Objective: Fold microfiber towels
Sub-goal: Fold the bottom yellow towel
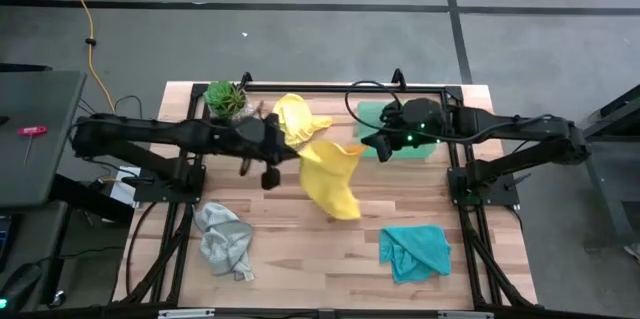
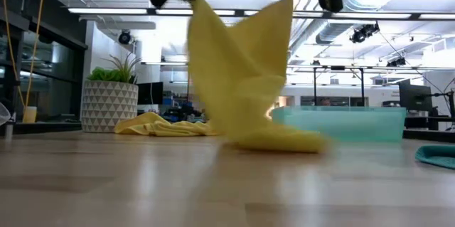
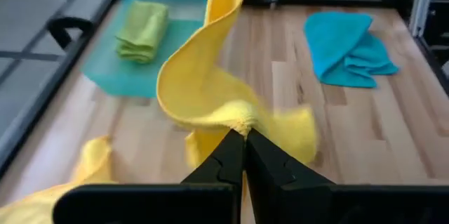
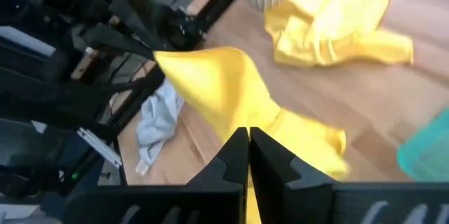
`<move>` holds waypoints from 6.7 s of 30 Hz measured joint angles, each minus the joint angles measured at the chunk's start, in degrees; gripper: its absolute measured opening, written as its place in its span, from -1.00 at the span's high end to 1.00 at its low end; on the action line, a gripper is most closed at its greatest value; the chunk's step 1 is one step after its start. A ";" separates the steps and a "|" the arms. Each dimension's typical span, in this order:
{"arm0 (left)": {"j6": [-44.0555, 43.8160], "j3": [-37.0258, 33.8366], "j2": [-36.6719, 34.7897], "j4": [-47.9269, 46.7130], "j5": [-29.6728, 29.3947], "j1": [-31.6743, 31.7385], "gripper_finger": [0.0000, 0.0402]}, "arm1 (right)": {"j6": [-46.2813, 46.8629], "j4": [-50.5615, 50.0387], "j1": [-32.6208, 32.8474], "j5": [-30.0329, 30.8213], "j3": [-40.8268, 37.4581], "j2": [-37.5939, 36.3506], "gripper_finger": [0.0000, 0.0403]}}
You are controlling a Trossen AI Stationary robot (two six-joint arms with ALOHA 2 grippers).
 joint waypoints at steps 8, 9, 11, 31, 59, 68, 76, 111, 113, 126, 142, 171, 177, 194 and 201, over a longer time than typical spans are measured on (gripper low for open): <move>9.89 9.49 -2.77 -16.41 -1.23 5.92 1.00 | -4.70 -2.08 -3.55 -0.03 4.95 -0.02 1.00; 11.53 10.97 -2.59 -17.70 -2.03 6.52 1.00 | -5.31 -3.55 -3.85 -0.02 5.58 -0.02 1.00; 14.97 13.84 -2.38 -19.77 -4.27 7.55 1.00 | -6.10 -6.32 -4.17 0.10 6.98 0.02 1.00; 15.78 27.04 -2.70 -34.09 -16.68 4.44 1.00 | -6.89 -21.06 0.69 2.42 13.17 0.00 1.00; -55.81 -14.20 6.45 -3.56 -11.44 -35.74 1.00 | 3.75 6.78 19.01 -2.57 -8.71 9.54 1.00; -55.71 -14.96 17.13 0.84 -5.89 -36.10 1.00 | -12.91 19.97 12.36 -7.96 -8.07 27.16 0.62; -55.71 -14.97 17.88 1.87 -5.64 -35.78 1.00 | -39.09 20.18 7.82 -3.81 2.82 44.44 -0.01; -55.65 -14.97 17.75 1.64 -6.79 -35.27 1.00 | -61.12 19.37 7.29 2.76 12.23 53.64 0.10; -55.69 -14.97 17.75 1.63 -6.78 -35.27 1.00 | -61.26 19.54 7.29 2.79 12.23 53.64 0.10; -55.69 -14.97 17.75 1.64 -7.24 -35.27 1.00 | -59.43 18.43 7.29 4.07 12.64 53.15 0.87; -45.09 -14.89 -1.20 -1.77 -8.86 -21.49 1.00 | -42.82 -6.30 6.33 3.01 13.27 30.94 1.00; 13.37 20.33 -2.46 -9.45 -10.88 21.75 1.00 | -29.18 -9.77 -1.00 21.05 11.28 -3.84 1.00; 15.86 23.28 -2.87 -9.48 -16.58 20.85 1.00 | -32.88 -9.80 -1.87 20.92 17.04 -3.67 1.00; -26.39 8.60 -3.60 -31.15 -18.36 -11.33 1.00 | -15.36 -11.38 17.43 16.15 5.67 4.68 1.00; -53.96 -8.36 -3.56 -12.41 -18.15 -27.45 1.00 | -3.22 -4.98 26.27 13.22 -2.24 11.71 1.00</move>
